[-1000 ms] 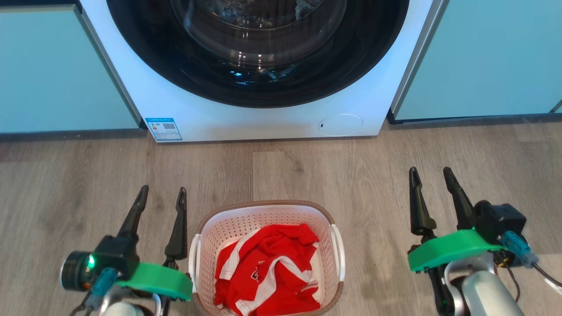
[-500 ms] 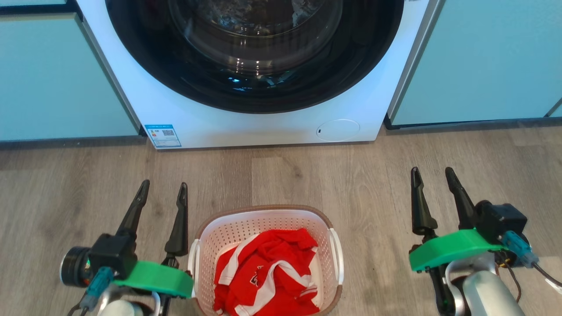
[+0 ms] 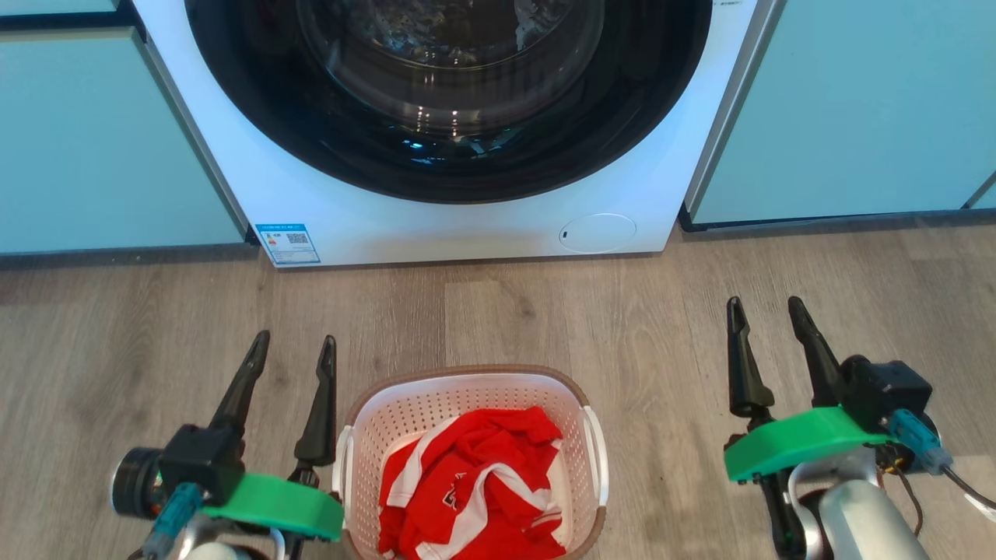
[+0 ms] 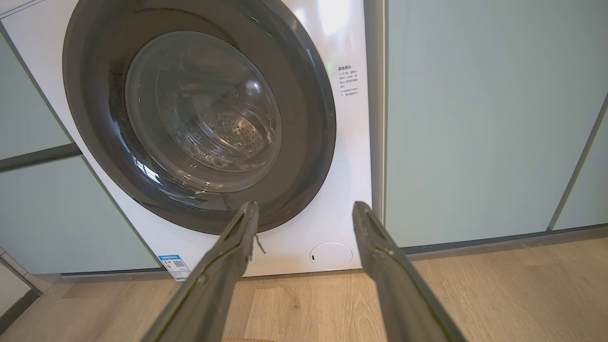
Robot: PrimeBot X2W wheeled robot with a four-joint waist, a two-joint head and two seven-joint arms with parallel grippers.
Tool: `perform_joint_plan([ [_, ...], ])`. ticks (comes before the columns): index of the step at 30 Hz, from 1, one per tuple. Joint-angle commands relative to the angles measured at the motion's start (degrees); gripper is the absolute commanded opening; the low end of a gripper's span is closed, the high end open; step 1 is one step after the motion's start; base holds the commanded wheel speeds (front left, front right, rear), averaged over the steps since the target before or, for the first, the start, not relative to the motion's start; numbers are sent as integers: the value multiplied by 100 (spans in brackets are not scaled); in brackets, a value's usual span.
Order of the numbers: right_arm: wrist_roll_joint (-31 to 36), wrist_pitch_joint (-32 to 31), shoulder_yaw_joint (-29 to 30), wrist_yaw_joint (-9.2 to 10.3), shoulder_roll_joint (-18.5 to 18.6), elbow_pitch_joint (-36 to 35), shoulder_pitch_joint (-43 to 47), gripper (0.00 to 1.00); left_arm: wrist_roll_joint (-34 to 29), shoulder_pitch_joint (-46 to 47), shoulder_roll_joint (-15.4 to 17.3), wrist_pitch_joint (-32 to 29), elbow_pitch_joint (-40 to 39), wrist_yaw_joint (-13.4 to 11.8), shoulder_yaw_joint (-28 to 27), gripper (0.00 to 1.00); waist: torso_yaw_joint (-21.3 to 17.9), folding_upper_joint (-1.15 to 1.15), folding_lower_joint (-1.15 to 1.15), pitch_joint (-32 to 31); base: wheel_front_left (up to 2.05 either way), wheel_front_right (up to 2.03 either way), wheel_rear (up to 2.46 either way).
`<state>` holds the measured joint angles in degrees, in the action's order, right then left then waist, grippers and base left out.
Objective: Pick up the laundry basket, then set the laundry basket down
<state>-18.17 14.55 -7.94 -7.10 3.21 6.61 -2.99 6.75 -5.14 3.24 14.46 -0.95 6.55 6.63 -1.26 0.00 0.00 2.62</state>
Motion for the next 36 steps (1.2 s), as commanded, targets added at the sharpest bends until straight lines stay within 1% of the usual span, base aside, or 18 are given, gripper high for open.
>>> perform_joint_plan([
  [1, 31, 45, -137, -39, -33, -162, -123, 100, 33, 149, -34, 53, -188, 3, -225, 100, 0, 0, 0, -2, 0, 0, 0],
  [16, 53, 45, -150, -39, -33, -138, -158, 100, 114, 156, -35, 53, -97, -75, -160, 100, -5, 0, 0, 3, 0, 0, 0],
  [36, 29, 45, -151, -39, -34, -130, -183, 100, 201, 155, -36, 53, -11, -99, -151, 100, -30, 0, 0, -6, 0, 0, 0],
])
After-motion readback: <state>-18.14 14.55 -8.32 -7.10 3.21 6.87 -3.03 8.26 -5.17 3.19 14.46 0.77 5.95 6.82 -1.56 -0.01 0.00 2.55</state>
